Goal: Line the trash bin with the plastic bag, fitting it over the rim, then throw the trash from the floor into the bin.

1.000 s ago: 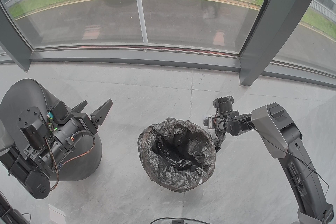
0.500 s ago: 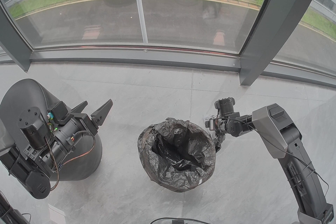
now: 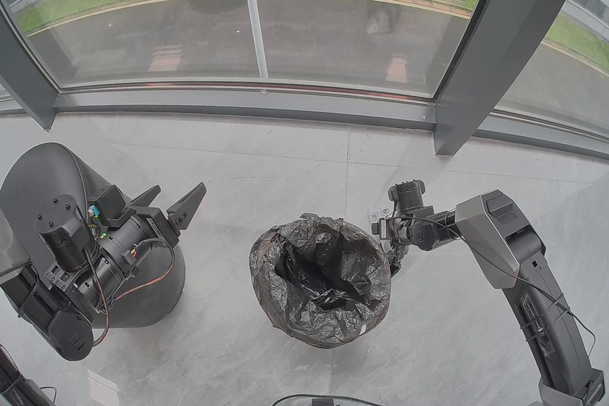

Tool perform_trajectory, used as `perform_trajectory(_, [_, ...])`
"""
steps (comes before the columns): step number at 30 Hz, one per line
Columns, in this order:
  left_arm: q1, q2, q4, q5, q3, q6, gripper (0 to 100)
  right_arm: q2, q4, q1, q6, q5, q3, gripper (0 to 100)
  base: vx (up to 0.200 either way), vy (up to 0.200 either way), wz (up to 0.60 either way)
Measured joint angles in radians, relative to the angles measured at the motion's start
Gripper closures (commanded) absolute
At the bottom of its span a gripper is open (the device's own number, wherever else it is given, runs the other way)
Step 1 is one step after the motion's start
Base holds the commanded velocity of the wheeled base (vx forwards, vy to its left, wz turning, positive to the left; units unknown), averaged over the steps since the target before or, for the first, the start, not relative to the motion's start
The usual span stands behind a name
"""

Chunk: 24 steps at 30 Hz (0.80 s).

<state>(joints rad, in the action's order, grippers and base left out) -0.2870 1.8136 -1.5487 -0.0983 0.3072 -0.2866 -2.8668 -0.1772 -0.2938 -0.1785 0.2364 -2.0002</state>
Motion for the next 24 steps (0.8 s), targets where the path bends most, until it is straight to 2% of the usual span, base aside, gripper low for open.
perform_trajectory(4, [0.0, 0.003, 0.0, 0.001, 0.0, 0.0, 0, -0.002, 0.0, 0.001, 0.0, 0.0, 0.0, 0, 0.0, 0.0, 0.0])
perform_trajectory(5, [0.0, 0.005, 0.0, 0.001, 0.0, 0.0, 0, -0.003, 0.0, 0.001, 0.0, 0.0, 0.0, 100, 0.0, 0.0, 0.0])
perform_trajectory(24, [0.001, 0.009, 0.0, 0.001, 0.001, 0.0, 0, -0.009, -0.007, 0.001, 0.002, 0.009, 0.0, 100, 0.0, 0.0, 0.0])
